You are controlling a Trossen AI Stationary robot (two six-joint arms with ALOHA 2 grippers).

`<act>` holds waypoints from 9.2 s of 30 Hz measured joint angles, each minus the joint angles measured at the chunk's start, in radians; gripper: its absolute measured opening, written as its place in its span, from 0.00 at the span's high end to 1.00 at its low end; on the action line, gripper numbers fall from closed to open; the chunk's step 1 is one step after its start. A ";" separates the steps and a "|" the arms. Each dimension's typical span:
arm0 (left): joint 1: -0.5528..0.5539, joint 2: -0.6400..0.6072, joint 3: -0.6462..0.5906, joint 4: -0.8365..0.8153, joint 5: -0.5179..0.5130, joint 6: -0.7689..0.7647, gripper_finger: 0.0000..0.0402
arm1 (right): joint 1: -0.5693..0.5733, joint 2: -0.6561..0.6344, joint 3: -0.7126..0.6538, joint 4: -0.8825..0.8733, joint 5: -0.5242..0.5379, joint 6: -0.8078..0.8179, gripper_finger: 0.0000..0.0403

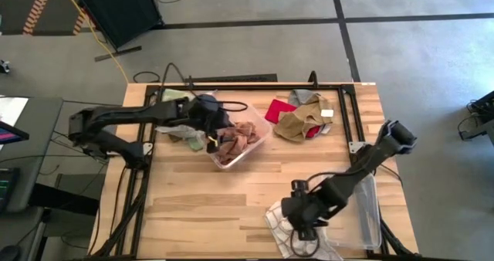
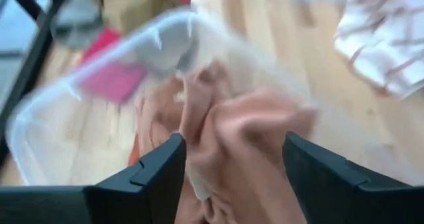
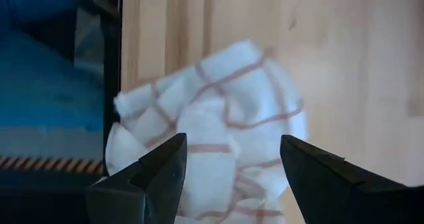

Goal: Sort towels by color in basket
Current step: Put the brown towel into the top transparent bin, then put the white patterned towel into the bottom transparent bin

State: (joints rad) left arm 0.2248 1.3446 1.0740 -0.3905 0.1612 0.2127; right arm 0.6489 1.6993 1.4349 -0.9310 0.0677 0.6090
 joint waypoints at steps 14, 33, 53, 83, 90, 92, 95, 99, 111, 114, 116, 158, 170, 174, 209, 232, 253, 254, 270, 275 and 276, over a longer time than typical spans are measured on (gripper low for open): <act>-0.122 -0.169 0.002 -0.011 -0.008 -0.027 0.40 | -0.017 0.201 0.000 0.071 -0.226 0.010 0.27; -0.311 -0.165 0.003 -0.133 -0.013 -0.044 0.40 | -0.067 0.315 0.002 0.047 -0.185 -0.068 0.61; -0.566 -0.165 0.003 -0.202 -0.133 -0.113 0.43 | -0.081 0.164 0.247 -0.260 0.148 -0.170 0.89; -0.626 -0.165 0.003 -0.249 -0.173 -0.169 0.51 | -0.009 0.119 0.636 -0.466 0.383 -0.122 0.72; -0.651 -0.165 0.003 -0.250 -0.176 -0.181 0.51 | -0.047 0.121 0.614 -0.486 0.359 -0.145 0.64; -0.660 -0.165 0.003 -0.250 -0.176 -0.184 0.51 | -0.047 0.123 0.612 -0.488 0.355 -0.157 0.69; -0.674 -0.165 0.003 -0.251 -0.186 -0.184 0.51 | -0.050 0.120 0.597 -0.454 0.312 -0.163 0.82; -0.684 -0.165 0.003 -0.255 -0.202 -0.184 0.51 | -0.046 0.120 0.561 -0.321 0.219 -0.218 0.90; -0.687 -0.165 0.002 -0.281 -0.204 -0.227 0.51 | -0.073 0.121 0.274 -0.019 0.197 -0.215 0.28; -0.687 -0.165 0.002 -0.287 -0.204 -0.232 0.51 | -0.084 0.122 0.194 0.076 0.195 -0.218 0.16; -0.687 -0.165 0.002 -0.287 -0.204 -0.233 0.51 | -0.094 0.122 0.143 0.143 0.191 -0.218 0.10; -0.687 -0.164 0.000 -0.289 -0.203 -0.261 0.51 | -0.214 0.290 -0.334 0.824 0.041 -0.236 0.45; -0.687 -0.164 0.000 -0.293 -0.211 -0.259 0.51 | -0.203 0.174 -0.154 0.496 0.069 -0.353 0.81; -0.687 -0.164 0.000 -0.294 -0.212 -0.259 0.51 | -0.177 0.132 -0.086 0.375 0.155 -0.358 0.81; -0.687 -0.165 -0.085 -0.242 -0.213 -0.271 0.51 | 0.270 -0.172 0.308 -0.640 0.671 0.319 0.81; -0.687 -0.165 -0.085 -0.194 -0.213 -0.286 0.51 | 0.382 -0.227 0.104 -0.639 0.164 0.802 0.81; -0.706 -0.165 -0.085 -0.195 -0.212 -0.285 0.51 | 0.225 -0.231 -0.496 -0.159 -0.039 0.768 0.80; -0.706 -0.165 -0.085 -0.195 -0.212 -0.285 0.51 | 0.225 -0.231 -0.511 -0.139 -0.038 0.767 0.80; -0.706 -0.165 -0.085 -0.195 -0.212 -0.285 0.51 | 0.221 -0.273 -0.373 -0.385 -0.106 0.804 0.62; -0.706 -0.165 -0.085 -0.195 -0.213 -0.284 0.51 | 0.219 -0.271 -0.252 -0.527 -0.082 0.819 0.46; -0.706 -0.165 -0.085 -0.195 -0.213 -0.285 0.51 | 0.219 -0.272 -0.233 -0.543 -0.080 0.824 0.44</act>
State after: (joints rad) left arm -0.4812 1.1797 0.9894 -0.5854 -0.0516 -0.0719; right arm 0.8677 1.4277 1.2017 -1.4744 -0.0118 1.4327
